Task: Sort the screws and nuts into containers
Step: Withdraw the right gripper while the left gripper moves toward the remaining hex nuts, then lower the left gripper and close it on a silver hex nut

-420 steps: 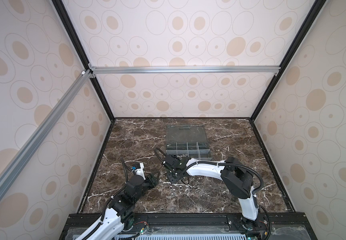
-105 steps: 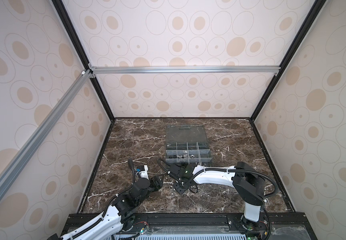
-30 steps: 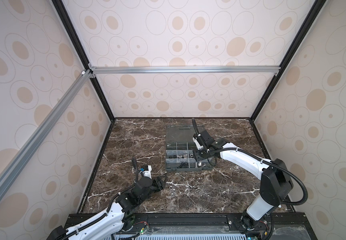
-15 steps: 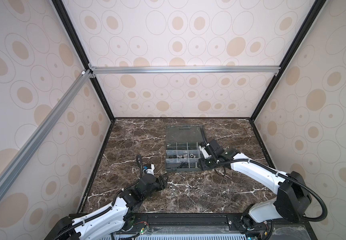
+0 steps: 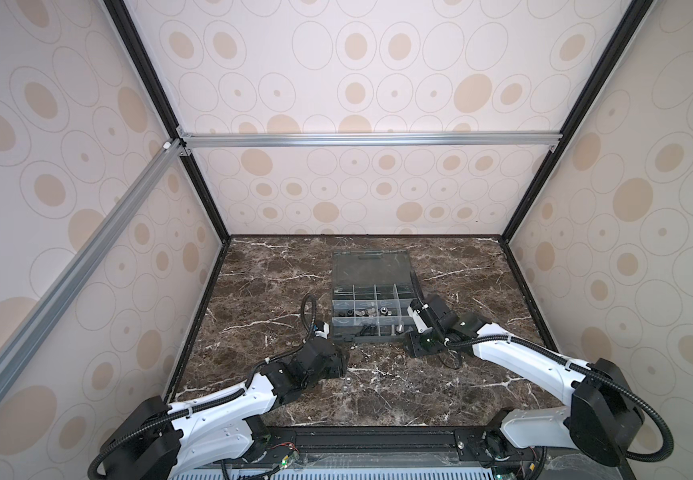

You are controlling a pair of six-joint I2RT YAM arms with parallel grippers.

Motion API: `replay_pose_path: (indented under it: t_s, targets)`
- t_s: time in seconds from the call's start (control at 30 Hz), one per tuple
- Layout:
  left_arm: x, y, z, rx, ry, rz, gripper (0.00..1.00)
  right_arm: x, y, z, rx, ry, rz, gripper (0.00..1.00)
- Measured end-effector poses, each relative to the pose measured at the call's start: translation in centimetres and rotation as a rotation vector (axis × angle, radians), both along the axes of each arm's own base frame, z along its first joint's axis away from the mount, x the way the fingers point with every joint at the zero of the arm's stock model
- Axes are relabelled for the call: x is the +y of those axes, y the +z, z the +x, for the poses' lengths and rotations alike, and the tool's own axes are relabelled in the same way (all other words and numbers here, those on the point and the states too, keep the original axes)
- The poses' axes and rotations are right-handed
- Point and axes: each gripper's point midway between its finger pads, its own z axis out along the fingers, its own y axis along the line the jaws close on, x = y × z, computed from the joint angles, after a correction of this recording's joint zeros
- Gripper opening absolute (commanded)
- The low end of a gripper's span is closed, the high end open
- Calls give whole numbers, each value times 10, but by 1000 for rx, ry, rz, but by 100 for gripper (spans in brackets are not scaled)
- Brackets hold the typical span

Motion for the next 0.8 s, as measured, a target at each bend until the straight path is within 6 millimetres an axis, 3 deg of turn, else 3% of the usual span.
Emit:
replay_pose_path:
  t_s: [0.53, 0.8]
  targets:
    - [-18, -27, -15, 86, -89, 193, 57, -4, -16, -17, 25, -20, 14, 53]
    - [-25, -37, -19, 107, -115, 268, 45, -5, -24, -22, 41, -28, 20, 53]
